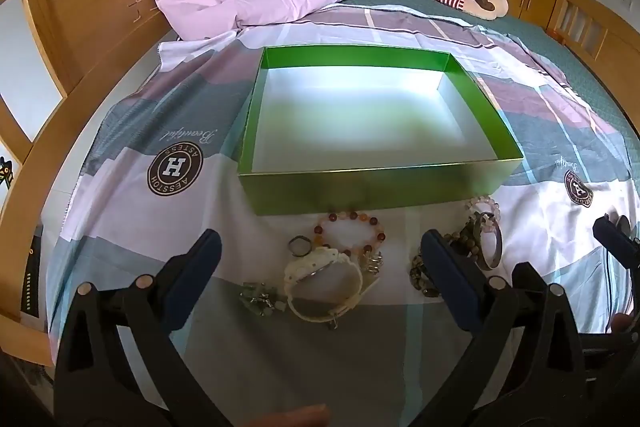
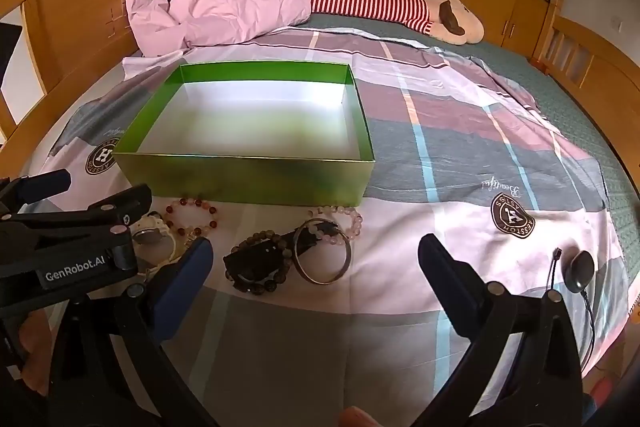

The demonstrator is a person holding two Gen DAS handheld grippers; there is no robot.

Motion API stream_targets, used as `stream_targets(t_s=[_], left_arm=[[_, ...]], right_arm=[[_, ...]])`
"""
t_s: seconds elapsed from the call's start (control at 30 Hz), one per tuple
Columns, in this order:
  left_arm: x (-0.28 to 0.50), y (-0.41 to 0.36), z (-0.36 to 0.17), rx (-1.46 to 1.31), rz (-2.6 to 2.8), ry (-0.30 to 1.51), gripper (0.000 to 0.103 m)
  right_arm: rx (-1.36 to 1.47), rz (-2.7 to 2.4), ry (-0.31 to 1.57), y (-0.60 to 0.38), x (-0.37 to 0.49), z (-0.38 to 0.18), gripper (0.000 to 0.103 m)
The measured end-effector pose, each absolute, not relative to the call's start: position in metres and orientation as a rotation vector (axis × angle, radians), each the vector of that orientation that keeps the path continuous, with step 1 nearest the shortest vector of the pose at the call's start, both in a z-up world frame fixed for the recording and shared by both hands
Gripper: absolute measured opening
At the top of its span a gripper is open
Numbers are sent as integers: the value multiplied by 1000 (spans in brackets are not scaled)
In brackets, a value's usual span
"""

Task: Organize jewelry

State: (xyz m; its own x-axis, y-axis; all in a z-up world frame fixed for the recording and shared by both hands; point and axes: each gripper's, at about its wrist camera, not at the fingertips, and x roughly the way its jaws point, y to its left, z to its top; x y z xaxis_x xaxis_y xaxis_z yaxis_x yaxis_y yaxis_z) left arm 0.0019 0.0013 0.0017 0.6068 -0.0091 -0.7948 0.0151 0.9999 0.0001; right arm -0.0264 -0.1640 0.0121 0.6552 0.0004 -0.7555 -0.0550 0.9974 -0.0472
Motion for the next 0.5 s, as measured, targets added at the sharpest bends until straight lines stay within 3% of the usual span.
stream_targets(t_s=[0.5], left_arm=[[1, 3, -1, 26, -16, 923, 99]], right_arm=[[-53, 28, 856, -160, -33, 12, 100]])
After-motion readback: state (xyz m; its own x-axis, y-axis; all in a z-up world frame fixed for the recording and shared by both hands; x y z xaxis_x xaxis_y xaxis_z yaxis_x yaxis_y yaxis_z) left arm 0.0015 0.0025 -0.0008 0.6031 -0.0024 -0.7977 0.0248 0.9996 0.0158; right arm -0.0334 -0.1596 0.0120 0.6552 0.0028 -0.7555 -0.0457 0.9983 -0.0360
